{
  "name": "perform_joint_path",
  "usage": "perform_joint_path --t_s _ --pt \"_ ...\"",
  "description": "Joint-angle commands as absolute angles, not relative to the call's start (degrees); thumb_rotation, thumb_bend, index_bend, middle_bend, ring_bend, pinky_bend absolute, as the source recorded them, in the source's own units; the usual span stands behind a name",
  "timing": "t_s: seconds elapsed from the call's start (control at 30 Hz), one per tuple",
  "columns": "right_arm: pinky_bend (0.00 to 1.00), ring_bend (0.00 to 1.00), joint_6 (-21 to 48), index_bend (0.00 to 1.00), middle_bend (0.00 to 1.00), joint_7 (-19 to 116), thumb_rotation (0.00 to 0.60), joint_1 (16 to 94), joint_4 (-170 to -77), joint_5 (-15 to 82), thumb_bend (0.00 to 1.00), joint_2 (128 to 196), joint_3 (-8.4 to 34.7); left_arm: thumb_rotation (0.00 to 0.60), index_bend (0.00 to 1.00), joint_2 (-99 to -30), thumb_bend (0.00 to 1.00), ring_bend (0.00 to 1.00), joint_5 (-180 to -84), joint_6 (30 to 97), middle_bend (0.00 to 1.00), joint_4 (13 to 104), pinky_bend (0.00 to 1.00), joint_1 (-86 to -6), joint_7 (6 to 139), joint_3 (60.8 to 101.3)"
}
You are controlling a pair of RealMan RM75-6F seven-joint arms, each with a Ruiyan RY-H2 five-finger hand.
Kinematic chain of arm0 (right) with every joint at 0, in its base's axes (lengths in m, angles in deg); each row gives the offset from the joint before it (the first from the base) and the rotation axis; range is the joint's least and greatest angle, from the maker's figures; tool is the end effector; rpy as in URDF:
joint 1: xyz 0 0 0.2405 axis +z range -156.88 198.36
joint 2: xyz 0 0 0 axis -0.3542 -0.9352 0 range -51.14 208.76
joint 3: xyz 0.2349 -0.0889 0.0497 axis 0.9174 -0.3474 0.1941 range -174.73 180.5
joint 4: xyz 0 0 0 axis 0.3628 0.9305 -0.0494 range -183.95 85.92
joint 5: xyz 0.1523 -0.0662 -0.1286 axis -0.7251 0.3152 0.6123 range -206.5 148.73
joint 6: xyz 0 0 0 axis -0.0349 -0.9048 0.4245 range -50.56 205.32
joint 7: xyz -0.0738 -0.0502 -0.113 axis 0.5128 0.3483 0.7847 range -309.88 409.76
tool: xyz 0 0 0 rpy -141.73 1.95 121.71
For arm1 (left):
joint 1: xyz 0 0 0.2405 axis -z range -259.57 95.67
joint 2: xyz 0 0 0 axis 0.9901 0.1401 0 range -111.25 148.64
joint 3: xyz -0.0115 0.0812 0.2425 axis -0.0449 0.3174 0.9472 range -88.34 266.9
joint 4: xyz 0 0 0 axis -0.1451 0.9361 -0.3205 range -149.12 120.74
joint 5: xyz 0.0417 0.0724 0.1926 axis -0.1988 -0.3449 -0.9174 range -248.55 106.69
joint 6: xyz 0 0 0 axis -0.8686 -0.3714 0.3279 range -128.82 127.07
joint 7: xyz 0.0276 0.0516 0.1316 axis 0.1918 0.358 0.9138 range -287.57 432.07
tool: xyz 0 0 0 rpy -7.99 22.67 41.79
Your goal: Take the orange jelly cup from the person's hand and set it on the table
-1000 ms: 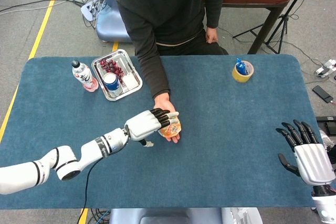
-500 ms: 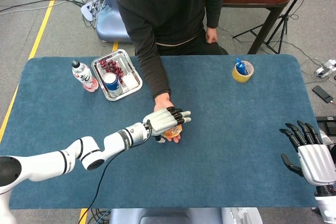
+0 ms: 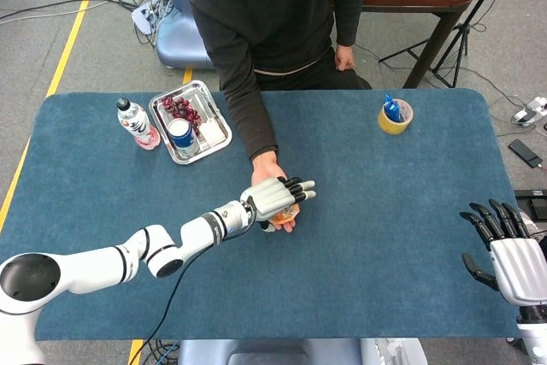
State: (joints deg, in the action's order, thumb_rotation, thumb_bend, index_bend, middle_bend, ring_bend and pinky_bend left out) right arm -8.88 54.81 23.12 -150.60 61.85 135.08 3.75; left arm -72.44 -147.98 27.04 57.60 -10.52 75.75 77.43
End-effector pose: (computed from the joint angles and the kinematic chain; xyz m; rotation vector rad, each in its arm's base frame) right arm -0.2864 -0.1588 0.1805 1.4624 -0.8583 0.8652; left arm 0.0047 0.3917 -0.0622 -2.4762 -0.5826 -0.8605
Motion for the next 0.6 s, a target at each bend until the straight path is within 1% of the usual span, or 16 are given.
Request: perform_joint_path --t_s 0.03,0.13,0.17,0.23,0.27,0.33,0.37,0.4,0.5,0.6 --pt "0.08 0.00 -8.85 0.20 0.13 54.75 0.600 23.10 -150.57 61.77 0.30 135.09 3.76 0.600 0.15 -73.56 0.17 0.11 -148.06 27.43 0.00 55.96 0.37 -10.37 74.59 77.79" --pt "0.08 0.00 -8.68 0.20 0.13 54.70 0.600 23.11 -150.50 61.63 0.30 135.13 3.74 0.600 0.24 -74.85 0.17 0.18 -148.61 28.73 0.01 53.95 0.48 -10.51 73.37 77.95" --pt "0.08 0.00 -8.67 0.20 0.13 54.69 0.600 23.11 -150.51 61.60 0.30 135.14 3.75 0.600 0.27 -75.19 0.17 0.22 -148.88 29.19 0.04 53.44 0.52 -10.61 72.85 78.04" --pt "0.08 0.00 -8.65 0.20 0.13 54.71 0.600 23.11 -150.54 61.54 0.30 135.14 3.78 0.600 0.33 -75.60 0.17 0.30 -149.34 29.88 0.11 52.62 0.58 -10.79 71.96 78.20" --pt "0.08 0.00 -8.67 0.20 0.13 54.73 0.600 23.11 -150.54 61.51 0.30 135.15 3.81 0.600 0.37 -75.70 0.17 0.35 -149.75 30.26 0.18 52.18 0.60 -10.93 71.20 78.41" --pt "0.08 0.00 -8.58 0.20 0.13 54.77 0.600 23.15 -150.58 61.43 0.30 135.20 3.85 0.600 0.41 -75.67 0.17 0.40 -150.66 31.95 0.28 51.83 0.62 -11.70 69.48 78.77" --pt "0.08 0.00 -8.54 0.20 0.13 54.80 0.600 23.17 -150.60 61.45 0.30 135.22 3.85 0.600 0.42 -75.48 0.17 0.41 -151.09 32.65 0.32 51.92 0.62 -12.01 68.85 78.93" --pt "0.08 0.00 -8.54 0.20 0.13 54.86 0.600 23.19 -150.63 61.51 0.30 135.24 3.85 0.600 0.43 -75.17 0.17 0.42 -151.51 33.18 0.33 52.16 0.63 -12.28 68.21 79.12" --pt "0.08 0.00 -8.63 0.20 0.13 55.11 0.600 23.21 -150.87 61.75 0.30 135.17 3.85 0.600 0.43 -73.28 0.17 0.42 -152.85 35.66 0.33 53.81 0.63 -13.51 66.41 79.54" --pt "0.08 0.00 -8.93 0.20 0.13 55.45 0.600 23.13 -151.26 61.99 0.30 134.99 3.88 0.600 0.43 -69.48 0.17 0.42 -154.40 38.57 0.33 57.05 0.63 -15.25 66.17 80.34"
